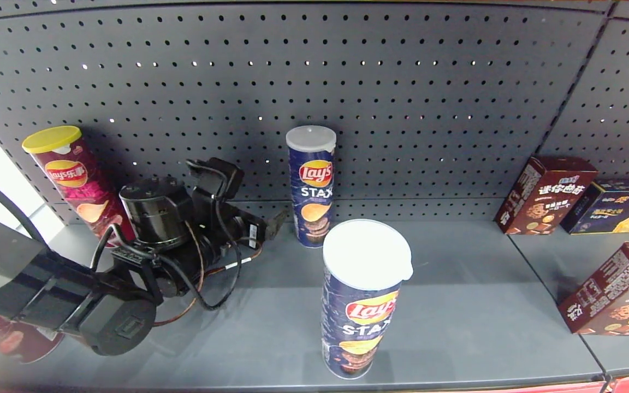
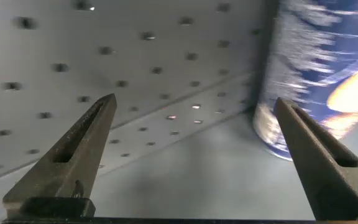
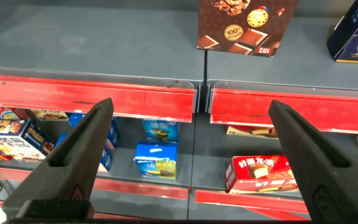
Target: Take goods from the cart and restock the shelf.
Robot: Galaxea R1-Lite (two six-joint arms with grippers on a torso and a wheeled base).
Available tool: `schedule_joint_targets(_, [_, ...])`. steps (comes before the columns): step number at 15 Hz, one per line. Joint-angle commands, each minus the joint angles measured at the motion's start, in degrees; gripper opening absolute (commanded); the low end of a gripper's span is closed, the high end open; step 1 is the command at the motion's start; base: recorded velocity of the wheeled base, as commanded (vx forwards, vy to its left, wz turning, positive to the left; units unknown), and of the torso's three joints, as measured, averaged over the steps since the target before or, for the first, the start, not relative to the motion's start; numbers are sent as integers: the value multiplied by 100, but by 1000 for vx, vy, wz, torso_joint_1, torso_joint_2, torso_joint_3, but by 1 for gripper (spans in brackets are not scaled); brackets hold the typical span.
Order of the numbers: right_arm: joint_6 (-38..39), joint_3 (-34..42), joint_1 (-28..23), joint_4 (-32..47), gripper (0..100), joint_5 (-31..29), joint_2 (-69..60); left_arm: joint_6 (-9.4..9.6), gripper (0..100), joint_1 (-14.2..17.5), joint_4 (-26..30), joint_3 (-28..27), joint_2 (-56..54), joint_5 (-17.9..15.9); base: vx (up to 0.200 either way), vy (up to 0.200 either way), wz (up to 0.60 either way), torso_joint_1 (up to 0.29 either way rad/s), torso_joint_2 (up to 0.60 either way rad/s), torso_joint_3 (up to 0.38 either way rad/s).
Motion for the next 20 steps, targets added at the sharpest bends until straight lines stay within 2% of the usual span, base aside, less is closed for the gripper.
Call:
schedule_joint_targets(1, [-2,1,2,0,100,4,9,1,100,19,7,-38,-8,50,0,0,0,0,0,0])
schedule_joint_targets(6, [-2,1,2,0,100,4,9,10,100,-24,69,-240,168,120,0,0,0,0,0,0])
schedule_joint_targets(15, [-2,1,2,0,100,4,9,1,100,-323,69,-451,467,147,0,0,0,0,0,0])
schedule_joint_targets(20, [-2,1,2,0,100,4,9,1,100,-358,69,-389,432,252,0,0,0,0,0,0])
